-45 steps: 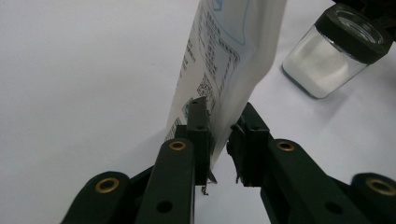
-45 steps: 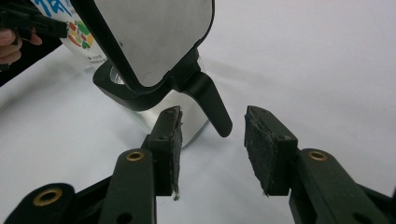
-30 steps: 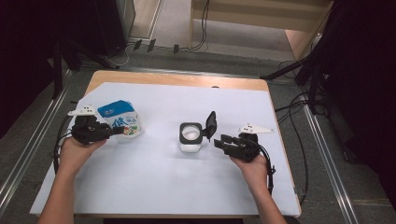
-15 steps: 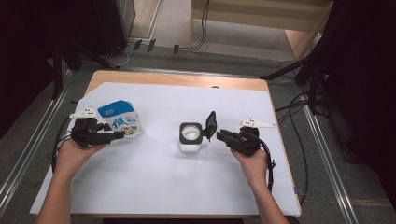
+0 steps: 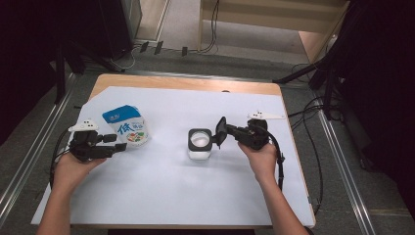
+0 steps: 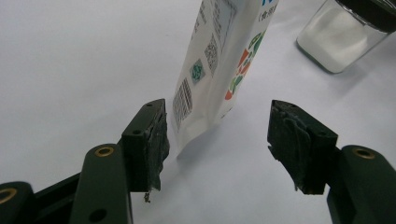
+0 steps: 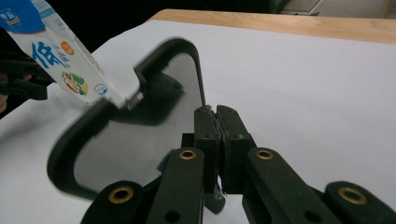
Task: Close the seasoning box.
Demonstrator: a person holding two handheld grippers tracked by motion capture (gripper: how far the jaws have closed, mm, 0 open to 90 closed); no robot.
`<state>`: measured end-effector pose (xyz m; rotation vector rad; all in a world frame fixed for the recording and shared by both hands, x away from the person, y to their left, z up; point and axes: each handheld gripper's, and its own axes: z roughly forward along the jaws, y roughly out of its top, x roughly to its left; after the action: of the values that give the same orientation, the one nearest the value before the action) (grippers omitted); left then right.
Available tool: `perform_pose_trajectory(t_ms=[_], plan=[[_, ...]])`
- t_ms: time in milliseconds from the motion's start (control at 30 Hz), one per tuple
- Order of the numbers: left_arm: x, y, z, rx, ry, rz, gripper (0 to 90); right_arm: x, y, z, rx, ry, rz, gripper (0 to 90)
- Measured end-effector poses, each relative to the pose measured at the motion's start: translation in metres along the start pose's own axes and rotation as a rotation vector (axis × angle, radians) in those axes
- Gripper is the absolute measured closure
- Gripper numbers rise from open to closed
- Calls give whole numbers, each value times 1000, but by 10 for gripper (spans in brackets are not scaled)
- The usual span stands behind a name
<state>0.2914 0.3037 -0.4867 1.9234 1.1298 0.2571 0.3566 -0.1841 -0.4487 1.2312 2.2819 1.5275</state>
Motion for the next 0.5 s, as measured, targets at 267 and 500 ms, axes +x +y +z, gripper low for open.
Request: perform_pose_trajectory(t_ms=[267,500], plan=[[1,-4,2,5,-8,-18,383,1,9,9,-4,19,11,892],[2,-4,2,0,-20,-19,380,6,7,11,-1,25,0,893]])
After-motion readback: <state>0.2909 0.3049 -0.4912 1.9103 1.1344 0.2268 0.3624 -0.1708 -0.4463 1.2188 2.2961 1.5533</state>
